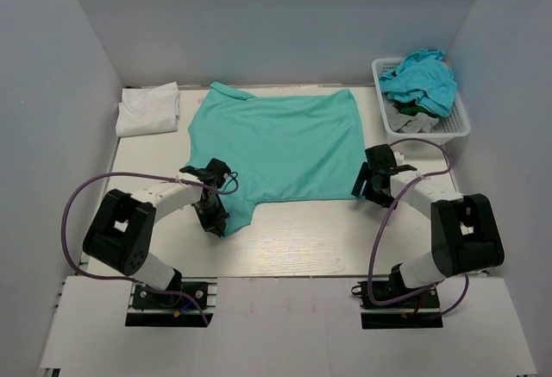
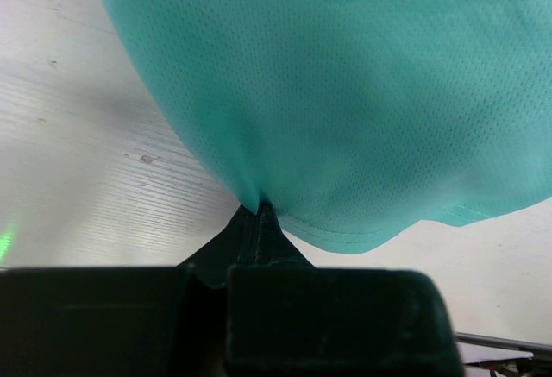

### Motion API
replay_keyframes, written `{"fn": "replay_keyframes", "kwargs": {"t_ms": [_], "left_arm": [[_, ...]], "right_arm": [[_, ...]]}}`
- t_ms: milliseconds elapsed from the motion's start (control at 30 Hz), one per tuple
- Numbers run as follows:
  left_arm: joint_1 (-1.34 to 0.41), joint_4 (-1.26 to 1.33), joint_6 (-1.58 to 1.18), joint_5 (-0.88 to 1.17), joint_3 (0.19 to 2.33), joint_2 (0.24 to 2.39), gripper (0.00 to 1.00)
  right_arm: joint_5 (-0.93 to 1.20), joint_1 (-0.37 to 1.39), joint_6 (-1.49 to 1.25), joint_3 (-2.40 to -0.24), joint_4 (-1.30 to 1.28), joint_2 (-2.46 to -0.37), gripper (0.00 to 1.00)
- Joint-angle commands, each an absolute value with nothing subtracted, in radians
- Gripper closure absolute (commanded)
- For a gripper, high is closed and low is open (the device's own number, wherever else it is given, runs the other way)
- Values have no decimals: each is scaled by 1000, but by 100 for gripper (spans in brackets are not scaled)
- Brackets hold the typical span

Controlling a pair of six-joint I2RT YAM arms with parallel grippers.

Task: Fold and stack the t-shirts
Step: Grap the side of the flattened tshirt closest away from the robot with both arms

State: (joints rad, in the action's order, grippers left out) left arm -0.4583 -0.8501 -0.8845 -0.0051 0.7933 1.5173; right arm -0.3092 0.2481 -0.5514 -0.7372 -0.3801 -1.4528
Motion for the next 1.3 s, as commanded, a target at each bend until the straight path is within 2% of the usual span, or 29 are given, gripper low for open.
{"fn": "replay_keyframes", "kwargs": {"t_ms": [0, 67, 100, 200, 300, 367, 433, 500, 533, 567, 867, 1000, 1267], "left_arm": [[-459, -883, -887, -124, 784, 1533, 100], [-459, -902, -887, -124, 784, 1520, 100], [-459, -919, -887, -124, 784, 1505, 100], [-459, -949, -887, -114, 784, 1473, 100], [-459, -969, -887, -104, 766, 1448, 100], [-459, -991, -887, -104, 753, 1436, 100], [-459, -1005, -887, -104, 744, 1408, 100], [-459, -1014, -887, -91, 744, 1393, 100], [-459, -1014, -887, -91, 744, 1384, 100], [-459, -1003, -887, -91, 744, 1370, 100], [-459, -1031, -887, -44, 844, 1325, 100], [-440, -1003, -874, -47, 948, 1325, 100], [-431, -985, -847, -215, 1202, 1408, 100]], "right_arm": [[-290, 247, -580, -772, -368, -1471, 17], [-290, 245, -594, -758, -377, -1465, 42], [-290, 247, -592, -753, -374, -1457, 47], [-288, 245, -594, -738, -362, -1453, 49], [-293, 244, -594, -739, -348, -1477, 57], [-296, 245, -594, -735, -336, -1485, 69], [-316, 247, -591, -713, -318, -1494, 74], [-318, 244, -584, -707, -311, -1500, 86], [-318, 245, -580, -703, -313, -1502, 97], [-319, 248, -575, -696, -317, -1500, 100], [-134, 253, -522, -680, -374, -1322, 100], [-112, 253, -506, -774, -410, -1342, 100], [-103, 249, -477, -954, -451, -1436, 100]]}}
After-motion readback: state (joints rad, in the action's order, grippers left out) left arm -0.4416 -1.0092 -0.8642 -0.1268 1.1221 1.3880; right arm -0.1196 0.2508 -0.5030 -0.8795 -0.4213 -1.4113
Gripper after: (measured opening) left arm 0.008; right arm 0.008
